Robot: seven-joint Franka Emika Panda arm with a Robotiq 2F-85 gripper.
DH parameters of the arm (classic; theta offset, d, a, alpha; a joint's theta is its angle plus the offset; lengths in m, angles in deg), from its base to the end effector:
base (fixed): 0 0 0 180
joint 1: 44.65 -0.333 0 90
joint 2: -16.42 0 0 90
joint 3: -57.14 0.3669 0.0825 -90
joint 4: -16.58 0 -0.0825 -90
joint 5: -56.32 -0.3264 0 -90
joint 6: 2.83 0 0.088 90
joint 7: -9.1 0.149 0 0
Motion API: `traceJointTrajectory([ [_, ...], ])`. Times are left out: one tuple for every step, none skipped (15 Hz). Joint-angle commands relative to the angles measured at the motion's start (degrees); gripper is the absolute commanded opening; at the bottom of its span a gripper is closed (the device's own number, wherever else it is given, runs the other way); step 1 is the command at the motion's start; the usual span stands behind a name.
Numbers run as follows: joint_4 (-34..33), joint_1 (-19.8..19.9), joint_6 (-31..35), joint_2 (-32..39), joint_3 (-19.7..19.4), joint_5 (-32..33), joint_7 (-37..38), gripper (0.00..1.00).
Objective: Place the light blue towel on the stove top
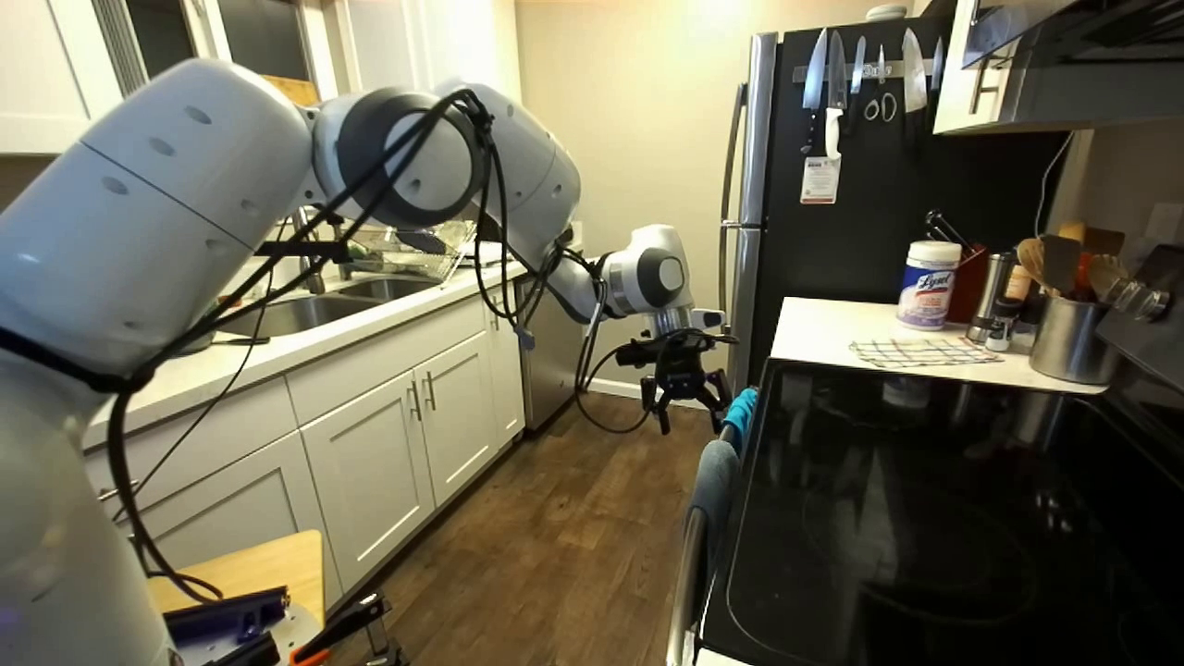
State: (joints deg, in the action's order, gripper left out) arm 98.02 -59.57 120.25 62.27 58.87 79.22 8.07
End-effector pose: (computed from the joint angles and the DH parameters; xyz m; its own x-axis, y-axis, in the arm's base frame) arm 0.6907 0.1705 0.2465 0.8646 0.4907 -0.1080 0.4997 -0.8170 0.2877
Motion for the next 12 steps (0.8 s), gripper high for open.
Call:
traceJointTrajectory([
  [-5.2, -0.9, -5.5, 3.3, -0.8, 0.6, -3.5, 1.0],
  [-5.9, -1.0, -6.5, 3.8, -0.8, 0.6, -3.9, 1.0],
  [-6.8, -1.0, -7.4, 4.5, -0.8, 0.6, -4.2, 1.0],
  [-7.4, -0.9, -7.8, 5.0, -0.7, 0.6, -4.6, 1.0],
  [-8.1, -0.9, -8.2, 5.5, -0.7, 0.6, -5.0, 1.0],
  [-8.8, -0.8, -8.1, 6.2, -0.6, 0.6, -5.4, 1.0],
  [-9.6, -0.8, -8.1, 6.8, -0.6, 0.5, -5.9, 1.0],
  [-10.6, -0.8, -8.2, 7.7, -0.6, 0.5, -6.2, 1.0],
  [-11.3, -0.8, -8.2, 8.3, -0.7, 0.5, -6.3, 1.0],
  [-12.2, -1.0, -8.0, 9.1, -0.9, 0.7, -6.5, 1.0],
  [-12.9, -1.1, -7.8, 9.7, -1.0, 0.8, -6.6, 1.0],
  [-13.8, -1.3, -8.0, 10.5, -1.3, 1.0, -6.4, 1.0],
])
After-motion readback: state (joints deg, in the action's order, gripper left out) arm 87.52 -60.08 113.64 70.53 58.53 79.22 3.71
